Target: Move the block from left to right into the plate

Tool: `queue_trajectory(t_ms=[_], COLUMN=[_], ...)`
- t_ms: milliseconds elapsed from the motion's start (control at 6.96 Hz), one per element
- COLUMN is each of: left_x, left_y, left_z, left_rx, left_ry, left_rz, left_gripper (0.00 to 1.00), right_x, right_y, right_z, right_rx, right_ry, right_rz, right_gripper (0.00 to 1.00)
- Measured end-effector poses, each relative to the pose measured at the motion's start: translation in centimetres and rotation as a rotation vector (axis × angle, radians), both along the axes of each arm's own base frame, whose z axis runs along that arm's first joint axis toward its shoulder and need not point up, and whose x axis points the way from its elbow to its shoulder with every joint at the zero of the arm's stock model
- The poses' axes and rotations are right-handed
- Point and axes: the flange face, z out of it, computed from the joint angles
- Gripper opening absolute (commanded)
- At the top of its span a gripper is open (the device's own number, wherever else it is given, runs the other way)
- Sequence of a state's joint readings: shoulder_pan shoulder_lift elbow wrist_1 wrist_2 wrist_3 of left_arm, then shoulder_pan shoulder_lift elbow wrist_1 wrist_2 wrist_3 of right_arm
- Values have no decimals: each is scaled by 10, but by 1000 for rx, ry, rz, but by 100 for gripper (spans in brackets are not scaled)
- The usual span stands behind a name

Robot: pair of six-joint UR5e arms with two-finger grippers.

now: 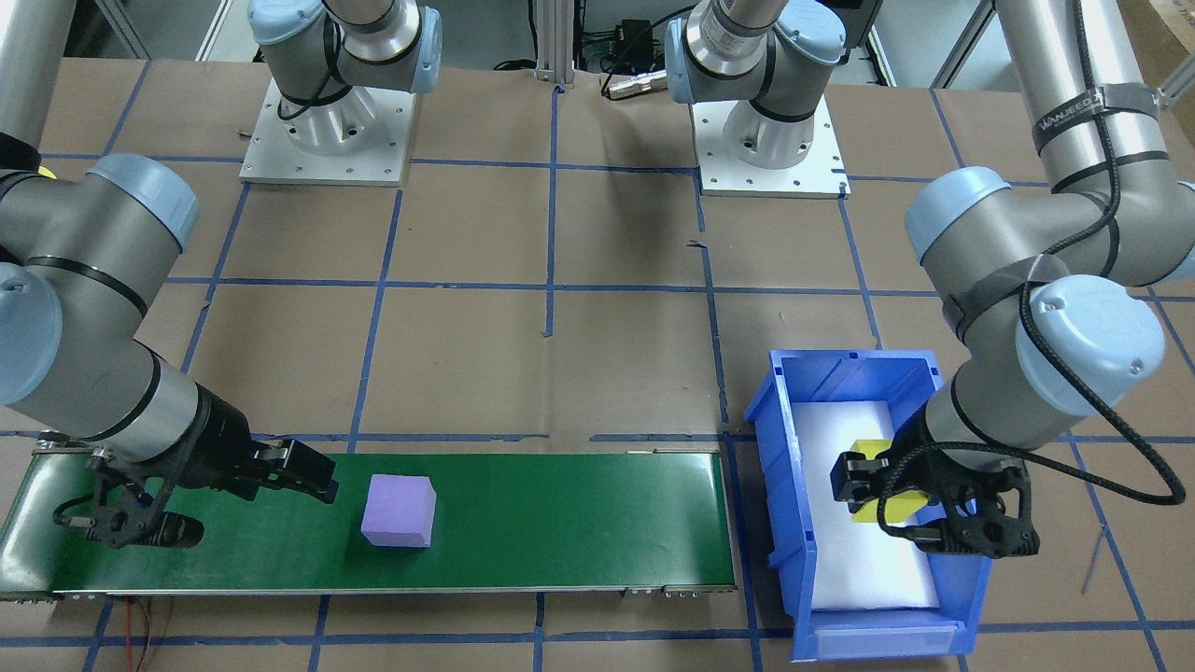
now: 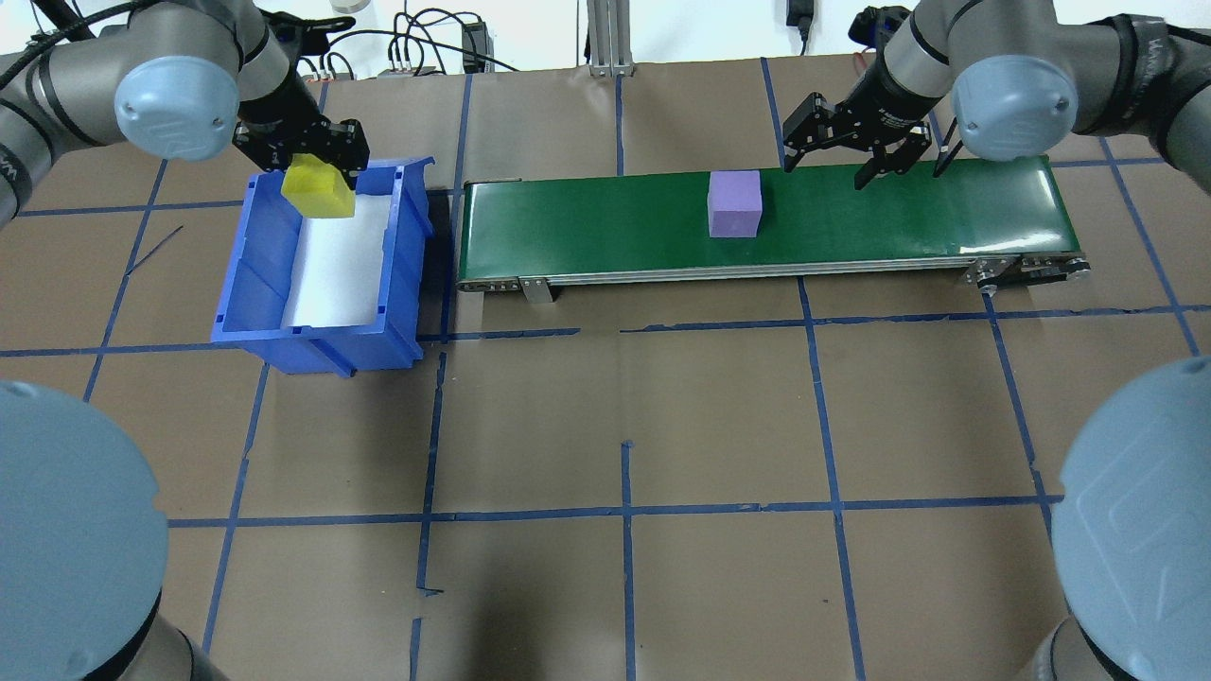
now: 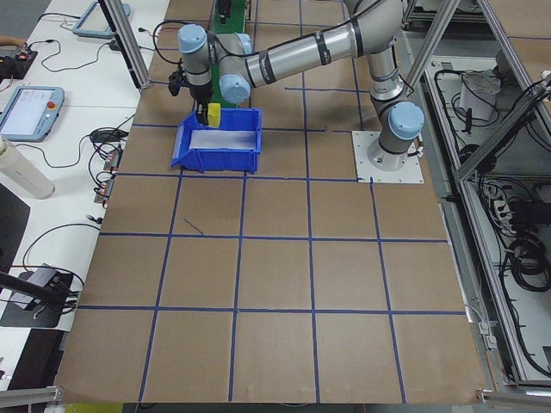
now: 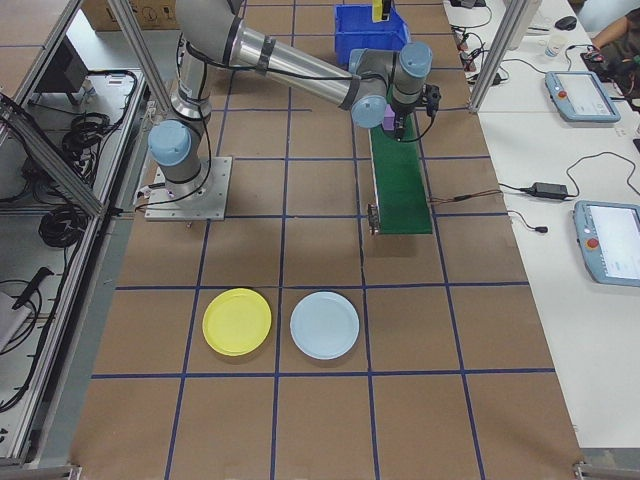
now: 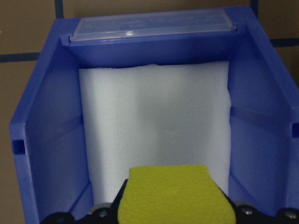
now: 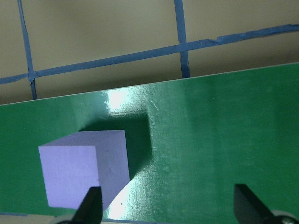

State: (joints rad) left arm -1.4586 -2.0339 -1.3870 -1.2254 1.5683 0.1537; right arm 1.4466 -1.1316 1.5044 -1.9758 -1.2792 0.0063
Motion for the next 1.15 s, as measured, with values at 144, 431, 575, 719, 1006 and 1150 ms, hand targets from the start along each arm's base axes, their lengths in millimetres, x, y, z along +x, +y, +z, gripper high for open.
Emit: queue_trajectory(t_ms=[144,431,575,719,1006,1150], left_x=[-35,-111,-140,-160,-188,-193], left_y=[-3,-3,-2,2,23,29], left_z=[10,-5,-26,-45,-78,-85], left_rx=[-25,-41,-32,-11,46,52], left_ry=[2,12,16,18,17,17], left_rz=[16,65,75,69,43,46], left_gripper=[50,50,50,50,70,100], right_x=[0,2,2,2,2,1], right_y=[-4,-9,-10,-10,-11,-12], right_z=[-4,-13,-15,-17,-21,-26], right_rx=[6,14,12,13,13,10], right_ry=[-9,-31,-33,-33,-34,-32], right_rz=[-11,-20,-21,-21,-21,-21], right_gripper=[100,100,100,100,100,100])
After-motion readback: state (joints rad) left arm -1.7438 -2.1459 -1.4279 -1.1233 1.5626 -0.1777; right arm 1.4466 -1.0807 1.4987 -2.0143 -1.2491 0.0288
